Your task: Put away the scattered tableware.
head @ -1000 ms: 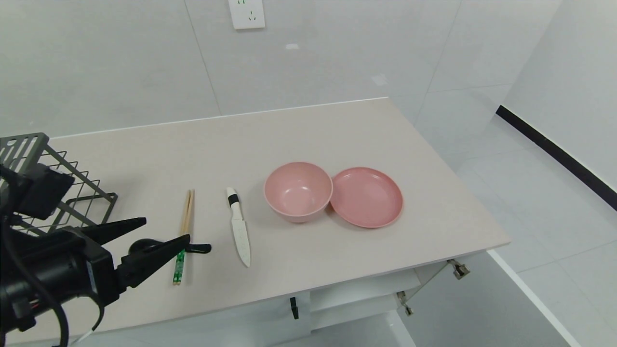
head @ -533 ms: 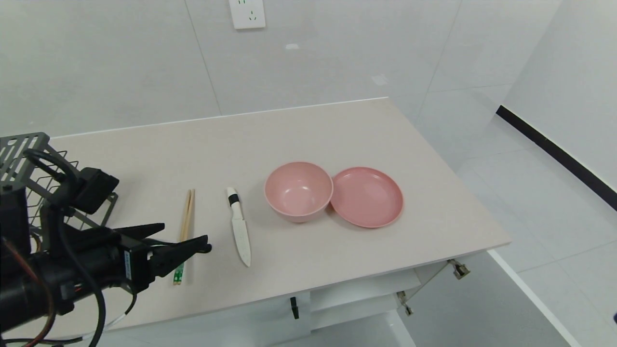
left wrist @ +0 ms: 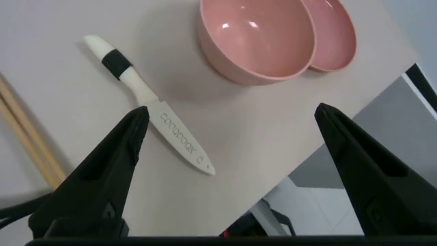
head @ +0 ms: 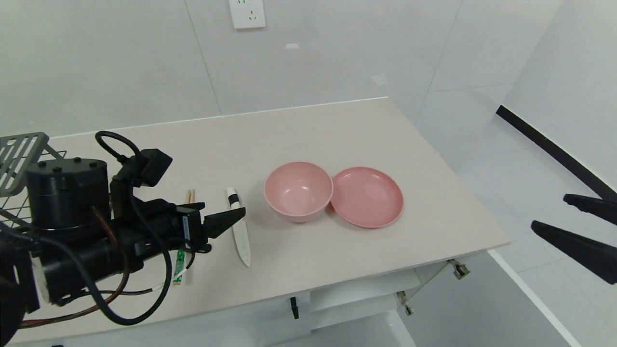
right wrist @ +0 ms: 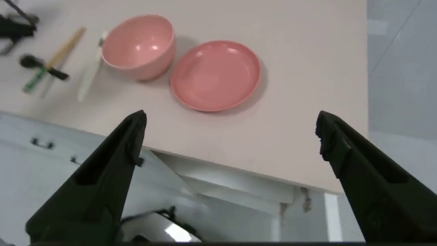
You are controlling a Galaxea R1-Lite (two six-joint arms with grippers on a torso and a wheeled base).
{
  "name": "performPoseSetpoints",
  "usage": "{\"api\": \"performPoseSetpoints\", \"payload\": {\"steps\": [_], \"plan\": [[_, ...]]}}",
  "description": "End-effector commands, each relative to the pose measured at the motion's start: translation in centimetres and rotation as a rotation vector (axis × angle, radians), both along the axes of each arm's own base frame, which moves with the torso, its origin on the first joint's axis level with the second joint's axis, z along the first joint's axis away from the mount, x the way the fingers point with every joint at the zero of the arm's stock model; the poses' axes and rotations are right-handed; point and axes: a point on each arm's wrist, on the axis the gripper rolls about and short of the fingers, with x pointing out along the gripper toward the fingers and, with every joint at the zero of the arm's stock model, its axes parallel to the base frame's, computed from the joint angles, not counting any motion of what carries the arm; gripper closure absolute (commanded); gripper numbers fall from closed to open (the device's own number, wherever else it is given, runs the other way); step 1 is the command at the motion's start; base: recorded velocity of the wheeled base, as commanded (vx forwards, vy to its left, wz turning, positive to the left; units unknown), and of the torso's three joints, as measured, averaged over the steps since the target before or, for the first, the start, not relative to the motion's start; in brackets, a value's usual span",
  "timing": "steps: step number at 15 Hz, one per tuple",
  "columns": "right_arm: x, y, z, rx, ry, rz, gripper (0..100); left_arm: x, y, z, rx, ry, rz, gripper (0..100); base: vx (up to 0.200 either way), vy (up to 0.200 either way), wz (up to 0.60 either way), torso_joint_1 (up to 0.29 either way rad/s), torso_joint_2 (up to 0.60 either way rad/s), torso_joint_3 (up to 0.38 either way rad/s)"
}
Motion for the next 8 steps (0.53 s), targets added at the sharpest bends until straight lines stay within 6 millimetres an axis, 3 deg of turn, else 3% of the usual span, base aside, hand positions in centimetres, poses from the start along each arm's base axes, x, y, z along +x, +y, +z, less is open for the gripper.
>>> {"api": "performPoseSetpoints", "payload": {"steps": [1,8], "plan": [[3.3,0.6,-1.2,-0.073,0.088,0.025,0,1.6,-0.8,-1.1,0.013,0.044,0.004,0,0.0,0.0,0.0,0.0,0.0,0.0],[6.2,1.1,-3.1,-0.093,0.163,0.029,0,5.6,-2.9,-3.5,0.025,0.044,0.022,0,0.0,0.0,0.0,0.0,0.0,0.0]]}}
